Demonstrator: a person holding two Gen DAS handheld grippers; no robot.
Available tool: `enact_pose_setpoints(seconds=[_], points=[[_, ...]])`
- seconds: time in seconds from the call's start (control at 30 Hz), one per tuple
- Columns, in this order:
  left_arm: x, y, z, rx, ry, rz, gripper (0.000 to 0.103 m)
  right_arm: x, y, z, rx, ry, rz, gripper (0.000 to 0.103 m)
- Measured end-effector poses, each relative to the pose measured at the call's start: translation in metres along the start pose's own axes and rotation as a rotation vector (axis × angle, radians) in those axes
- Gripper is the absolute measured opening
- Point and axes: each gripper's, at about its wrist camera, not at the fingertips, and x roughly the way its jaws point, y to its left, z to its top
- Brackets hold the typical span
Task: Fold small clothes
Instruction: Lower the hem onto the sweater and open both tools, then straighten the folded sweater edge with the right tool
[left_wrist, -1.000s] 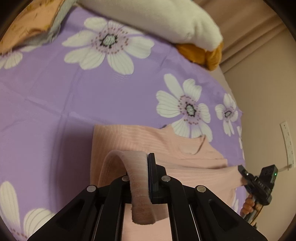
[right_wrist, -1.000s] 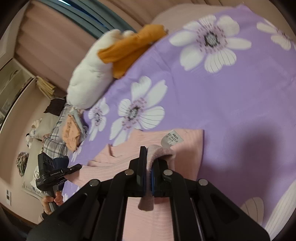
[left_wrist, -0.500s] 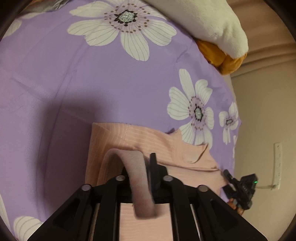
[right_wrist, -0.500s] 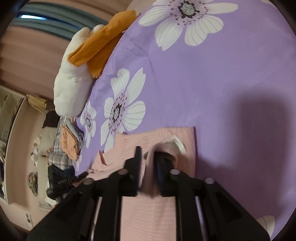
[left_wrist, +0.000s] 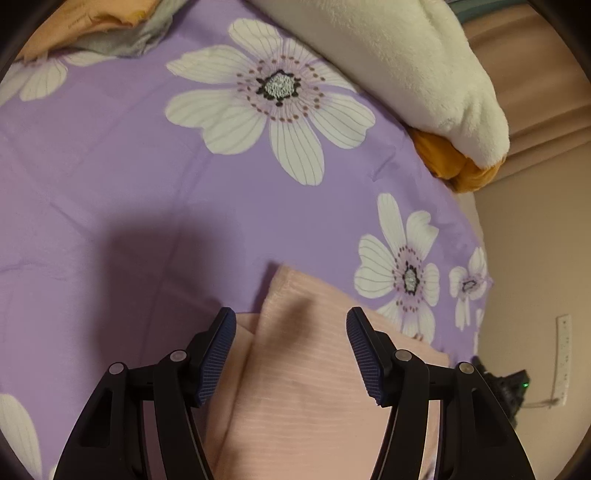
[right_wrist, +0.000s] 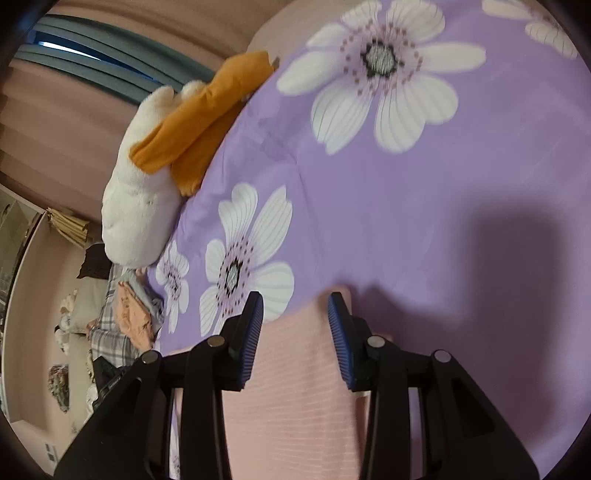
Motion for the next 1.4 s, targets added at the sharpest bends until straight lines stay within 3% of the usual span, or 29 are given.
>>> enact_pose_setpoints(seconds=[0.13,0.43,0.63,0.73,0.8,0.83,0.87,1.03,1.17,1.23,1.33,1.4], points=[[-0.015,-0.007,-0.018,0.087,-0.019,0.020,0.060,-0.022,0.003,-0.010,-0.054,-0.012,0.008,0.038],[-0.039,-0.028,-0.102,0.270,0.021,-0.014,0.060,-0.092,-0.019,-0.111,-0.234,0.072,0.015,0.038],[-0.042,-0.037,-0.145,0.352,0.042,-0.010,0.060,-0.095,-0.030,-0.156,-0.308,0.120,-0.024,0.038],[-0.037,-0.033,-0.155,0.346,0.057,0.005,0.060,-0.090,-0.034,-0.163,-0.313,0.135,0.006,0.038],[-0.033,-0.028,-0.157,0.329,0.064,0.030,0.060,-0.083,-0.036,-0.167,-0.316,0.153,0.024,0.025],[-0.032,-0.024,-0.157,0.319,0.067,0.037,0.060,-0.080,-0.035,-0.169,-0.329,0.154,0.021,0.011],[-0.031,-0.022,-0.158,0.311,0.070,0.045,0.060,-0.078,-0.033,-0.171,-0.348,0.157,0.008,0.007],[-0.030,-0.011,-0.162,0.286,0.078,0.062,0.060,-0.091,-0.019,-0.173,-0.430,0.128,-0.028,0.004],[-0.032,-0.007,-0.165,0.276,0.074,0.058,0.060,-0.090,-0.024,-0.169,-0.454,0.148,-0.149,0.003],[-0.037,-0.005,-0.166,0.267,0.064,0.051,0.060,-0.083,-0.031,-0.168,-0.423,0.175,-0.166,0.004],[-0.052,0.000,-0.167,0.250,0.034,0.032,0.060,-0.090,-0.022,-0.169,-0.444,0.127,-0.152,0.008],[-0.064,0.008,-0.168,0.228,0.013,0.017,0.060,-0.092,-0.013,-0.167,-0.464,0.108,-0.200,0.008]])
